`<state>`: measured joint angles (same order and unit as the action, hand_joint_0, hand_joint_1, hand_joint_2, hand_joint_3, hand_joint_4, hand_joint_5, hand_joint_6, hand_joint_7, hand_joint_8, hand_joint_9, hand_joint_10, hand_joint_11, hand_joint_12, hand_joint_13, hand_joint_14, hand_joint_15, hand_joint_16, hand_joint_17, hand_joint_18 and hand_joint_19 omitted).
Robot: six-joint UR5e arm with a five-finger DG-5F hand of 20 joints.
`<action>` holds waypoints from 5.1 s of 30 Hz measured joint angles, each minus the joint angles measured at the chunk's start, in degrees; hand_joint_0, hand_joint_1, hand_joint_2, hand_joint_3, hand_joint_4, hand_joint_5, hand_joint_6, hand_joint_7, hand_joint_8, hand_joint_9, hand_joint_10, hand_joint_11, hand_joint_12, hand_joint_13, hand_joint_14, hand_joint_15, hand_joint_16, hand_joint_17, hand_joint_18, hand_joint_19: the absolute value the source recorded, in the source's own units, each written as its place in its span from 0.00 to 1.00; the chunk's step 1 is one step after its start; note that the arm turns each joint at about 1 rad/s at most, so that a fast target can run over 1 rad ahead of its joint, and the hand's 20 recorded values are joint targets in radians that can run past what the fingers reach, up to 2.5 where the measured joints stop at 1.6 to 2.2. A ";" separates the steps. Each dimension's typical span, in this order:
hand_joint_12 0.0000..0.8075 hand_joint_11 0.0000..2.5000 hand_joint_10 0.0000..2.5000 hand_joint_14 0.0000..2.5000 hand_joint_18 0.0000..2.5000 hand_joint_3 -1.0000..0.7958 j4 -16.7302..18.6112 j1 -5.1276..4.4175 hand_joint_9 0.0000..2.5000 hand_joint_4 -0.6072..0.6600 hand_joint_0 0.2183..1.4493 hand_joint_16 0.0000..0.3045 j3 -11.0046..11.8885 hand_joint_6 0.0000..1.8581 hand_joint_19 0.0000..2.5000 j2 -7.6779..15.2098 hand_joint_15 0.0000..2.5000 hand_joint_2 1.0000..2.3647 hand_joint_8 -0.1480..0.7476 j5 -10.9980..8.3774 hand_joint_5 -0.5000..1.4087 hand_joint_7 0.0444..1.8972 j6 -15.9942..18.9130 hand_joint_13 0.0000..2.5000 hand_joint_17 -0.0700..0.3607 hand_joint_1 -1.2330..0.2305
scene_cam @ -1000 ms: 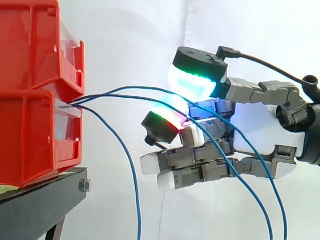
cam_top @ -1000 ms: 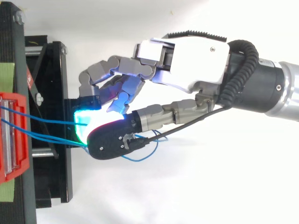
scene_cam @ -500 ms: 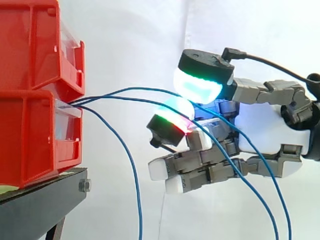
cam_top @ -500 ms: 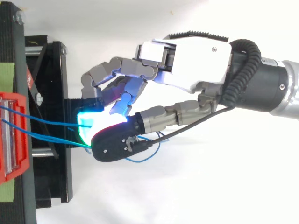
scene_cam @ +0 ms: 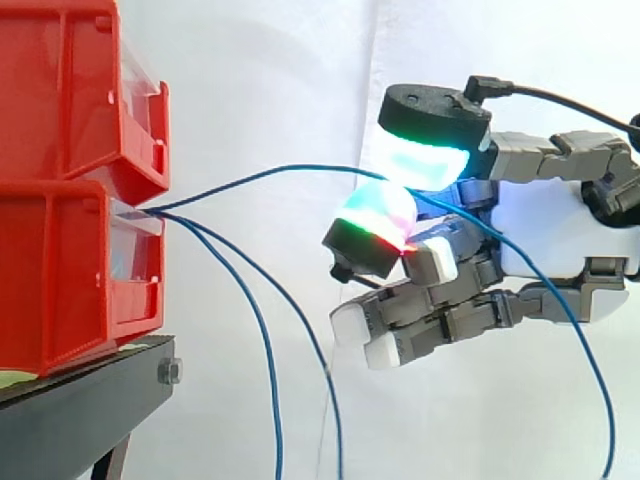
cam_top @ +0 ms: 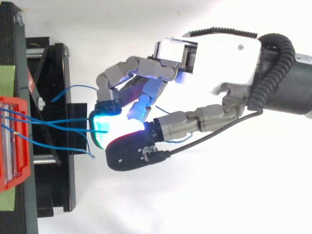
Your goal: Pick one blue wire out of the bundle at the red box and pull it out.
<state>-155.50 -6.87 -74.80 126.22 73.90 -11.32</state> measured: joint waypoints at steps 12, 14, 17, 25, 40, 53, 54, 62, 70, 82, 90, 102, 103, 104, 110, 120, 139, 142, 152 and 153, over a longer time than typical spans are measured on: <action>0.46 0.27 0.01 0.01 0.17 0.51 -6.87 0.09 0.45 0.51 0.31 0.18 0.00 0.43 0.15 -3.52 0.15 0.01 0.41 -0.29 0.23 0.61 -0.10 0.26 0.44 0.31; 0.46 0.27 0.01 0.01 0.17 0.51 -9.01 0.15 0.45 0.51 0.31 0.18 0.00 0.43 0.15 -3.99 0.15 0.01 0.42 -0.36 0.23 0.62 0.00 0.26 0.44 0.31; 0.46 0.27 0.01 0.01 0.17 0.51 -10.73 0.17 0.45 0.52 0.31 0.18 0.00 0.43 0.15 -4.23 0.15 0.01 0.42 -0.40 0.23 0.61 0.46 0.26 0.44 0.31; 0.46 0.27 0.01 0.01 0.17 0.51 -10.28 0.14 0.45 0.52 0.31 0.18 0.01 0.43 0.15 -4.29 0.15 0.01 0.44 -0.36 0.23 0.61 0.54 0.26 0.45 0.31; 0.45 0.27 0.01 0.01 0.17 0.51 -9.74 -0.16 0.45 0.52 0.31 0.18 0.00 0.43 0.15 -4.31 0.16 0.01 0.44 -0.42 0.23 0.61 0.16 0.26 0.45 0.31; 0.45 0.27 0.01 0.01 0.18 0.51 -9.76 -0.21 0.45 0.52 0.31 0.18 0.00 0.44 0.15 -4.31 0.16 0.01 0.44 -0.42 0.23 0.60 0.16 0.27 0.44 0.31; 0.46 0.27 0.01 0.01 0.18 0.51 -9.76 -0.22 0.45 0.52 0.31 0.18 0.00 0.44 0.15 -4.31 0.16 0.01 0.44 -0.42 0.23 0.60 0.16 0.27 0.44 0.31; 0.45 0.27 0.01 0.01 0.18 0.51 -9.76 -0.23 0.45 0.51 0.31 0.17 0.00 0.44 0.15 -4.32 0.15 0.01 0.45 -0.42 0.23 0.60 0.16 0.26 0.44 0.31; 0.45 0.28 0.01 0.01 0.18 0.51 -9.78 -0.25 0.44 0.51 0.31 0.17 0.00 0.44 0.15 -4.32 0.16 0.01 0.45 -0.42 0.23 0.60 0.16 0.26 0.43 0.31; 0.44 0.35 0.01 0.01 0.18 0.51 -9.82 -0.25 0.44 0.51 0.32 0.17 0.00 0.44 0.15 -4.30 0.16 0.01 0.47 -0.42 0.23 0.59 0.16 0.27 0.43 0.32; 0.44 0.35 0.01 0.01 0.18 0.51 -9.81 -0.25 0.43 0.51 0.32 0.17 0.00 0.44 0.15 -4.31 0.16 0.01 0.45 -0.42 0.23 0.59 0.16 0.26 0.43 0.32; 0.44 0.36 0.01 0.01 0.18 0.51 -9.81 -0.25 0.44 0.51 0.32 0.17 0.00 0.44 0.15 -4.31 0.16 0.01 0.46 -0.42 0.22 0.59 0.16 0.27 0.43 0.32; 0.44 0.36 0.01 0.01 0.18 0.51 -9.81 -0.25 0.44 0.51 0.32 0.17 0.00 0.44 0.14 -4.31 0.16 0.01 0.46 -0.42 0.22 0.59 0.16 0.27 0.43 0.32; 0.44 0.36 0.01 0.01 0.18 0.51 -9.81 -0.25 0.44 0.51 0.32 0.17 0.00 0.44 0.14 -4.31 0.16 0.01 0.46 -0.42 0.22 0.59 0.16 0.27 0.43 0.32; 0.44 0.37 0.01 0.01 0.18 0.51 -9.82 -0.25 0.44 0.51 0.32 0.17 0.00 0.44 0.14 -4.31 0.16 0.01 0.46 -0.42 0.22 0.59 0.16 0.26 0.43 0.32; 0.45 0.36 0.01 0.01 0.18 0.51 -9.82 -0.27 0.43 0.51 0.31 0.17 0.00 0.44 0.14 -4.31 0.16 0.01 0.45 -0.42 0.22 0.59 0.16 0.26 0.43 0.32; 0.45 0.38 0.01 0.01 0.18 0.51 -9.82 -0.32 0.43 0.51 0.31 0.17 0.02 0.44 0.14 -4.30 0.16 0.01 0.45 -0.42 0.22 0.59 0.16 0.26 0.43 0.33; 0.45 0.37 0.01 0.01 0.18 0.50 -9.82 -0.33 0.43 0.51 0.32 0.17 0.01 0.44 0.14 -4.31 0.16 0.01 0.45 -0.42 0.22 0.59 0.16 0.26 0.43 0.33; 0.45 0.37 0.01 0.01 0.18 0.51 -9.82 -0.33 0.43 0.51 0.31 0.17 0.01 0.44 0.14 -4.30 0.16 0.01 0.44 -0.42 0.22 0.59 0.16 0.26 0.43 0.33; 0.45 0.37 0.01 0.01 0.18 0.51 -9.82 -0.34 0.43 0.51 0.31 0.17 0.00 0.44 0.14 -4.30 0.16 0.01 0.44 -0.42 0.22 0.59 0.16 0.26 0.43 0.33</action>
<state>-165.32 -7.20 -74.79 121.92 73.48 -11.16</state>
